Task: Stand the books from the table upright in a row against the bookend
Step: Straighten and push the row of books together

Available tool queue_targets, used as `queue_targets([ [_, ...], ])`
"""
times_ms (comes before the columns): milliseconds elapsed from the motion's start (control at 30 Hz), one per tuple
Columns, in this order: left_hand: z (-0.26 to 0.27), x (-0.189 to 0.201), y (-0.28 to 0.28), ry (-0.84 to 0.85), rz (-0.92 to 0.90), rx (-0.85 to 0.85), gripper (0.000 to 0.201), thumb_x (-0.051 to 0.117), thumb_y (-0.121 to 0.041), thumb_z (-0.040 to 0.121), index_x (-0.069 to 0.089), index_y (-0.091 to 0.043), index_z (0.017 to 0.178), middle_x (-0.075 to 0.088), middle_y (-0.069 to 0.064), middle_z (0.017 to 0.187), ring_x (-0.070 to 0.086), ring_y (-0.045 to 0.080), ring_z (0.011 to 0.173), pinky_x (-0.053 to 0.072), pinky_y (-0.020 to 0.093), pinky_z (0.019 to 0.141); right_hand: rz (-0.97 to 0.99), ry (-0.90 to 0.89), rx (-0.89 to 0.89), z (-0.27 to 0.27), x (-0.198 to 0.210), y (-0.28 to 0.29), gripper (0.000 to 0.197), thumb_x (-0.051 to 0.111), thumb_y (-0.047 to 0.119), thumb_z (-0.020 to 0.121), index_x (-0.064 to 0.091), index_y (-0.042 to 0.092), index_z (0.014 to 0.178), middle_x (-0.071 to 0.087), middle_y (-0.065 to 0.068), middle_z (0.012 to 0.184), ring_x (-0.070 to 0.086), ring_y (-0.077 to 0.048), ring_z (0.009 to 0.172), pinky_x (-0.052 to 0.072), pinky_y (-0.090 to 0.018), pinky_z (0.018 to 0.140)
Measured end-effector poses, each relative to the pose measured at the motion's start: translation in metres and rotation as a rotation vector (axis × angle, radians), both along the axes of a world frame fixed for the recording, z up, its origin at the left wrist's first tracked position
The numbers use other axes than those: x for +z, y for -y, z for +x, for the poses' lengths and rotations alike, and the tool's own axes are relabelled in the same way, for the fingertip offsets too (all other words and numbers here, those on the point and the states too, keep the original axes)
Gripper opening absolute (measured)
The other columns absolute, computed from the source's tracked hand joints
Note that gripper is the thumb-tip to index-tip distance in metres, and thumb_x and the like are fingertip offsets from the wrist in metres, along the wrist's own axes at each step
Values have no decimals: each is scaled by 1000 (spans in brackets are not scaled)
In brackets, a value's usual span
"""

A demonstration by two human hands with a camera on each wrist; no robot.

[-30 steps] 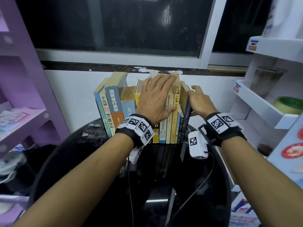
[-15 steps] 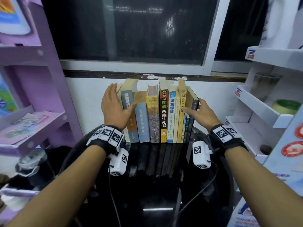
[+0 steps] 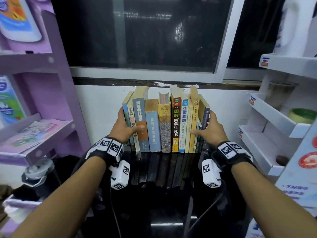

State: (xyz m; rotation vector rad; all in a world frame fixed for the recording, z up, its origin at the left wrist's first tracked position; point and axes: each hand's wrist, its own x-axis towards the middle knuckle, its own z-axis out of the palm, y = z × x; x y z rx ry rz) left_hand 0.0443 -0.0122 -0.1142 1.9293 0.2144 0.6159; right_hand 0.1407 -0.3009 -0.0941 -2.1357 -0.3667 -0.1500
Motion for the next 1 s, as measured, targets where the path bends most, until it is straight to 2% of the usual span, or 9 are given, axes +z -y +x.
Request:
queue_targets([
  [100,2,0,-1,-24,45,44,91,81,-19,74,24,-24,144,55,-4,123,55,17,109,47,41,98,-29,36,-12,2,-5,-4,80,84,19,72,36,19,136,63,-5,124,64,-27,109,50,-42,92],
  [300,4,0,1,-67,131,81,89,81,-19,74,26,-24,144,57,4,132,58,25,116,47,39,92,-102,68,-41,8,-6,-6,69,85,25,72,44,17,126,64,-6,124,64,-26,107,54,-44,90],
  [400,6,1,1,-83,188,99,89,82,-23,73,26,-26,143,61,5,128,60,27,114,49,43,95,-109,81,-54,10,-6,-7,70,85,25,71,44,14,126,63,-7,124,64,-27,107,53,-42,88],
  [533,8,2,4,-92,289,122,89,80,-27,76,23,-27,145,65,4,122,63,29,107,52,45,91,-120,75,-46,14,-3,-4,68,86,22,71,44,12,124,63,-8,122,63,-27,108,52,-39,87],
  [700,12,6,7,-116,385,117,85,76,-28,79,23,-27,145,64,8,123,63,33,106,52,48,88,-111,100,-33,19,-5,4,62,87,21,68,49,12,117,63,-6,119,62,-24,108,52,-37,88],
  [867,15,7,13,-126,414,135,80,74,-26,81,25,-24,144,65,11,121,63,36,104,52,47,87,-119,66,-26,22,-7,11,67,86,20,70,46,12,124,62,-7,125,62,-27,109,50,-36,87],
  [1000,15,4,11,-133,428,150,81,73,-29,81,24,-24,145,64,12,121,63,37,104,52,49,87,-147,45,-38,22,-9,9,67,86,22,70,46,14,123,65,-8,120,65,-28,104,52,-38,85],
])
